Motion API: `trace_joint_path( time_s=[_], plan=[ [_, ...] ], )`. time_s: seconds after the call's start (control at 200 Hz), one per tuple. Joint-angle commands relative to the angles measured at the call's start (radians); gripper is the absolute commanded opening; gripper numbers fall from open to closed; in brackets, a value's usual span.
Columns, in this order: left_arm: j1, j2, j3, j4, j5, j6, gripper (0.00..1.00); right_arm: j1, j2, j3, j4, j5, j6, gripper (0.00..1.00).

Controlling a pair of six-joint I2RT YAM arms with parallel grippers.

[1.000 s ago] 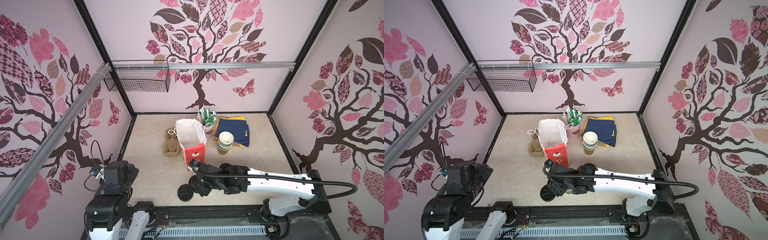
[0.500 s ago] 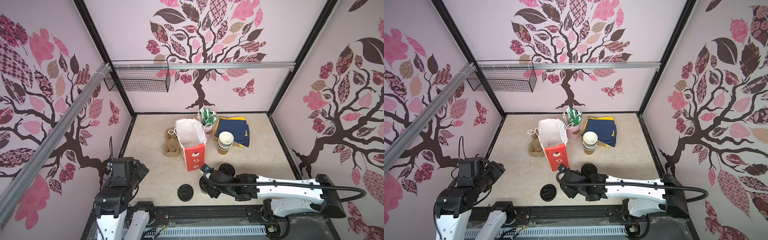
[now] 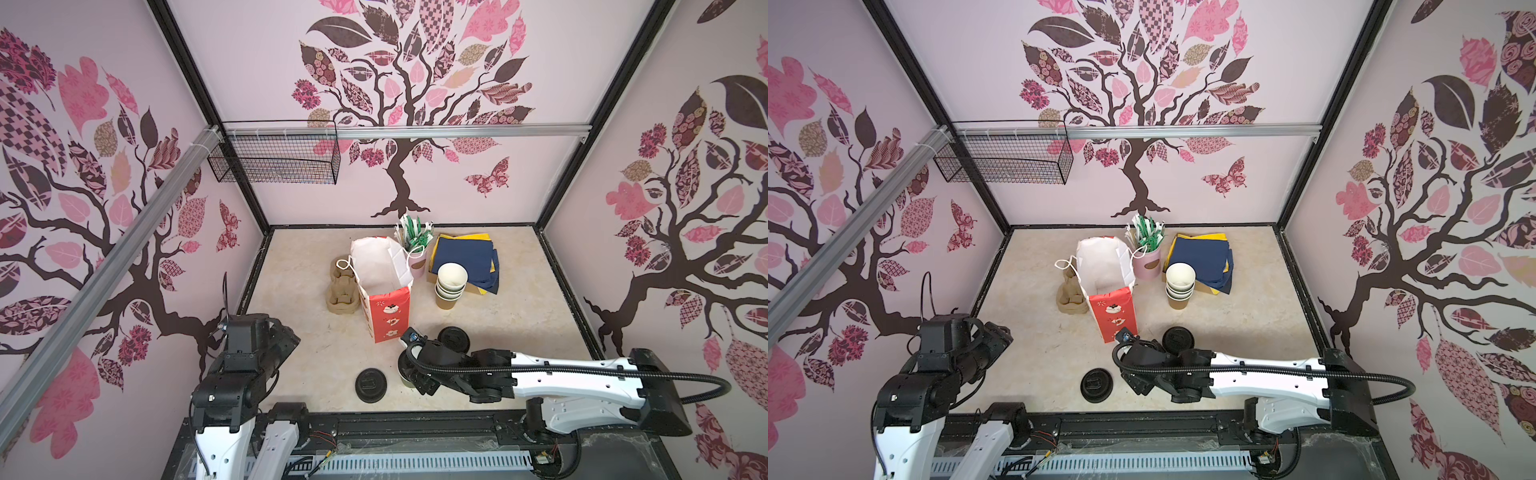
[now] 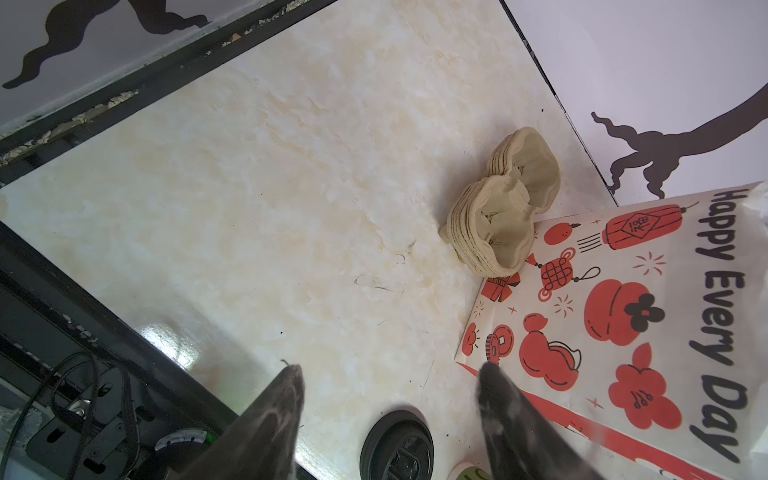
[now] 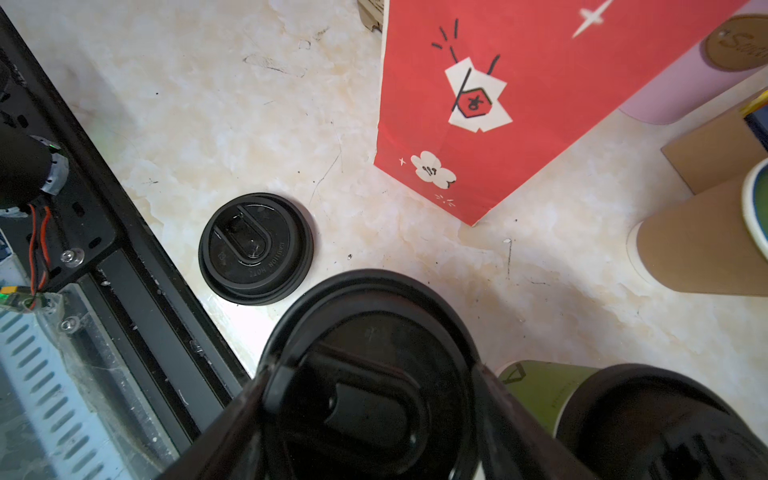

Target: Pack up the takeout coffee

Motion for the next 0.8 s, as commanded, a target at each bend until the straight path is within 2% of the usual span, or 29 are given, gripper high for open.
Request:
trace_joint_path(
  time_s=[0.0, 0.795],
  plan=[
    [0.004, -0.005, -0.024, 0.014, 0.004, 0.009, 0.69, 0.001, 0.016, -0.004, 0.008, 0.01, -0.006, 0.74],
    [0.004, -0.006, -0.034, 0.013, 0.006, 0.006, 0.7, -0.001, 0.035, -0.029, 0.006, -0.019, 0.014, 0.75]
  ],
)
